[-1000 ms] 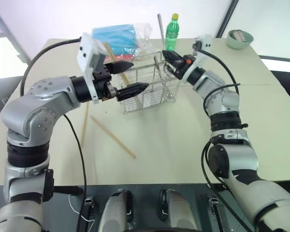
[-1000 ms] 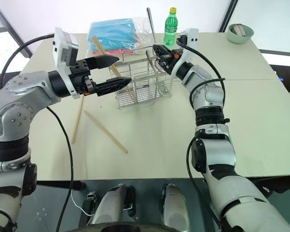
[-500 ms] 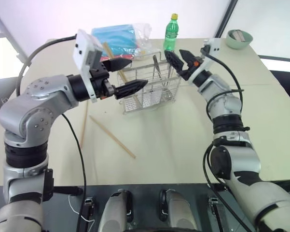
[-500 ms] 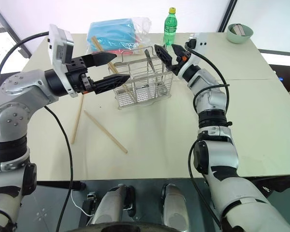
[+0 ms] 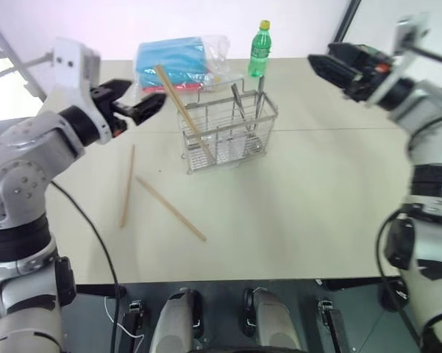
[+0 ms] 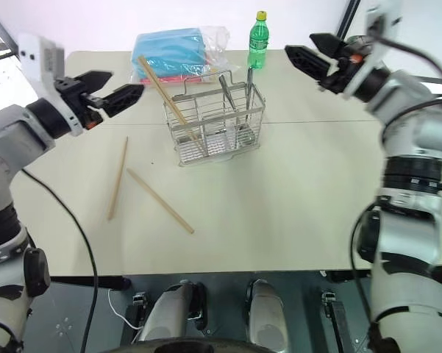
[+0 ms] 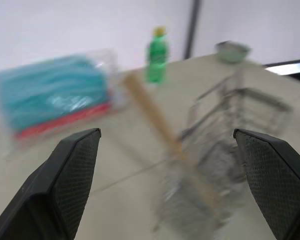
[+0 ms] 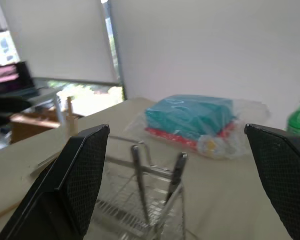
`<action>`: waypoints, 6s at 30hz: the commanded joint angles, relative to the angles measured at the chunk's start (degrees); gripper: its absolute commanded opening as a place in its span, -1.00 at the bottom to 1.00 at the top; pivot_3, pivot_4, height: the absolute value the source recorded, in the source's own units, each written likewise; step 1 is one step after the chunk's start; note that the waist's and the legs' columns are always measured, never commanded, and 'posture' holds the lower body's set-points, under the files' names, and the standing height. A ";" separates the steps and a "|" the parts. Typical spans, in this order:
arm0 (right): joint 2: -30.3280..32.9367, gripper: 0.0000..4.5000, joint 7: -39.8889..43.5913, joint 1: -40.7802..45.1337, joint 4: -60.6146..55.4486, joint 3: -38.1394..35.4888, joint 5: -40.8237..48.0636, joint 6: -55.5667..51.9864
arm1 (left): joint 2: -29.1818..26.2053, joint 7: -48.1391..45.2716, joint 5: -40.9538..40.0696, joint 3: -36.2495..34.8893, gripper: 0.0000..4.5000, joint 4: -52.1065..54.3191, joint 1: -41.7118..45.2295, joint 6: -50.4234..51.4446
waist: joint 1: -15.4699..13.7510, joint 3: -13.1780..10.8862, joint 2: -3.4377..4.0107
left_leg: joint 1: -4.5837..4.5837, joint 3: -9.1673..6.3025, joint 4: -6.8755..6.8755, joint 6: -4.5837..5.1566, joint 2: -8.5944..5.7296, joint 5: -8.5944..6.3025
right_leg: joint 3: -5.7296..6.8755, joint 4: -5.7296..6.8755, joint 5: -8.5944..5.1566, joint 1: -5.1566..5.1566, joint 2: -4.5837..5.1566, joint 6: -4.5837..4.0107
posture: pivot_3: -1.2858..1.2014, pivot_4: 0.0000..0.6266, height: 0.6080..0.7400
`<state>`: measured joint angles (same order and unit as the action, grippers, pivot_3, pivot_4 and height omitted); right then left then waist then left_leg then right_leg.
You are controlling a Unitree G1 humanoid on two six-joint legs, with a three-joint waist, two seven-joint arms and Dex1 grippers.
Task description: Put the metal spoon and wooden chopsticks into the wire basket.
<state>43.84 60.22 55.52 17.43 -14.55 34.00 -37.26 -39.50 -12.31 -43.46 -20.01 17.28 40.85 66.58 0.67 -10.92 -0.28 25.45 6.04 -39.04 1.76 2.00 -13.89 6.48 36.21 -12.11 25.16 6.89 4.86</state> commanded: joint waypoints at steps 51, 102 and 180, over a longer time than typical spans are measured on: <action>9.86 1.00 11.11 -21.21 -25.69 1.47 14.53 -9.99 | 7.28 4.77 24.10 -5.35 -0.99 -55.68 27.09 -26.56 | -1.39 -0.10 -0.34 | 0.11 0.06 -0.11 0.05 -0.05 -0.05 | 0.07 0.01 0.03 0.11 0.23 0.01 | 0.03 -0.52 0.50; 9.30 1.00 -3.73 -24.03 -26.61 -7.46 22.86 -15.81 | 28.64 1.28 15.30 9.55 0.99 -13.61 18.72 -35.58 | -2.92 -0.22 -0.61 | 0.05 0.06 -0.29 0.37 -0.16 -0.21 | 0.13 -0.18 0.17 -0.20 0.32 0.23 | 0.03 -0.52 0.50; 10.08 1.00 -2.19 -24.26 -24.77 -5.84 20.57 -13.96 | 24.33 13.76 16.30 -25.74 -0.96 -32.66 33.19 -31.35 | -3.16 -0.28 -0.81 | 0.64 -0.03 -0.64 0.08 -0.20 -0.09 | 0.35 -0.13 0.20 0.11 0.48 0.25 | 0.03 -0.52 0.50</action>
<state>53.10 58.38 30.14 -6.43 -18.28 53.23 -50.98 -14.18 7.11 -22.00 -48.41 -18.97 70.50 38.48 -2.48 -11.20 -1.09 26.23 6.00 -39.76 1.88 1.80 -13.99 6.83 36.08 -11.90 25.33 7.38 5.13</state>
